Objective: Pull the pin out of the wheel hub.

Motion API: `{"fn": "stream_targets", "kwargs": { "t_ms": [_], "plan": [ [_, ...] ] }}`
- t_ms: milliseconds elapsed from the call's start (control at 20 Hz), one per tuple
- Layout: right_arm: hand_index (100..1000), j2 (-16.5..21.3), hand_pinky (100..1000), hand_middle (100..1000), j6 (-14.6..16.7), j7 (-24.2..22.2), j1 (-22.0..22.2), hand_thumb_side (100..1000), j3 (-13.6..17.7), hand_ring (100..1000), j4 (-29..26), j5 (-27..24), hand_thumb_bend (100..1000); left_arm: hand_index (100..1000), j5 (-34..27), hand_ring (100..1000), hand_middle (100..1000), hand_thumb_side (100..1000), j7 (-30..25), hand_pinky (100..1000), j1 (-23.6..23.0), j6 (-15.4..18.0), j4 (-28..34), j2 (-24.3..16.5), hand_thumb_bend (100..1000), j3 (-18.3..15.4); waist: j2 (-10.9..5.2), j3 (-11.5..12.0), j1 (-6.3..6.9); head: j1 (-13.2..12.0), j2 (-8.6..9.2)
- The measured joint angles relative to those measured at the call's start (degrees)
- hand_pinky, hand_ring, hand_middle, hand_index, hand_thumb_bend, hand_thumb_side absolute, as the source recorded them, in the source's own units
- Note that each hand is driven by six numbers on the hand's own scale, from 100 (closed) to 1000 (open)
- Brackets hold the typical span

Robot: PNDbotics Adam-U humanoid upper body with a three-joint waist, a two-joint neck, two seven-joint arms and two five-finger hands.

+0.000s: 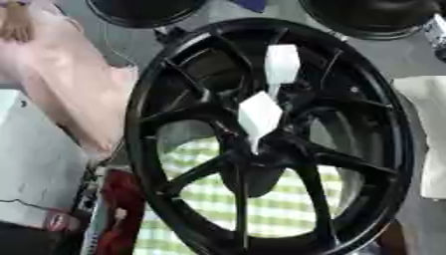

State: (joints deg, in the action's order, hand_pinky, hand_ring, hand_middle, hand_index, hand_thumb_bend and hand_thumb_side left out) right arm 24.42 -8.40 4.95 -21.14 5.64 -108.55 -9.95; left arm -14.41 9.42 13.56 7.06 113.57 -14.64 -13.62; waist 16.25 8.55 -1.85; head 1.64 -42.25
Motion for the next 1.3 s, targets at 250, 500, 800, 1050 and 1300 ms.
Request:
{"fn": "stream_targets", "kwargs": {
  "t_ms": [250, 500, 800, 1050, 1300],
  "plan": [
    [668, 0.0, 888, 620, 0.09, 0.08, 0.0, 287, 0.0, 815, -0.05, 0.02, 372, 778, 0.02, 627, 596, 854, -0.03, 870, 0.0, -0.01, 0.0, 0.0, 100, 0.0, 0.1, 0.04, -0.24, -0.06, -0.52],
    [669, 1.15, 883, 620, 0.15, -0.29, -0.8, 256, -0.35, 812, -0.06, 0.33, 398, 778, 0.09, 626, 596, 854, -0.16, 871, -0.01, -0.09, 0.0, 0.0, 100, 0.0, 0.33, 0.17, -0.46, -0.05, -0.75],
    [669, 7.29, 880, 620, 0.59, -3.41, -4.32, 242, -3.2, 808, -0.07, 0.73, 382, 778, 0.12, 626, 596, 854, -0.46, 871, -0.44, -0.25, 0.0, -0.02, 100, 0.35, 0.32, 0.22, -0.79, 0.07, -0.99],
    [675, 12.93, 876, 624, 1.27, -6.36, -8.51, 241, -5.83, 805, 0.03, 0.63, 362, 778, 0.12, 626, 596, 854, -0.72, 872, -0.52, -0.4, 0.0, -0.06, 100, 0.61, 0.3, 0.48, -1.07, 0.4, -1.03],
    [685, 18.73, 873, 636, 1.75, -10.94, -12.74, 248, -8.68, 804, 1.31, 1.12, 332, 778, 0.13, 625, 596, 854, -0.99, 872, -0.85, -0.31, 0.0, -0.36, 100, 0.73, 0.2, 0.69, -1.18, 0.54, -1.46]
  ]
}}
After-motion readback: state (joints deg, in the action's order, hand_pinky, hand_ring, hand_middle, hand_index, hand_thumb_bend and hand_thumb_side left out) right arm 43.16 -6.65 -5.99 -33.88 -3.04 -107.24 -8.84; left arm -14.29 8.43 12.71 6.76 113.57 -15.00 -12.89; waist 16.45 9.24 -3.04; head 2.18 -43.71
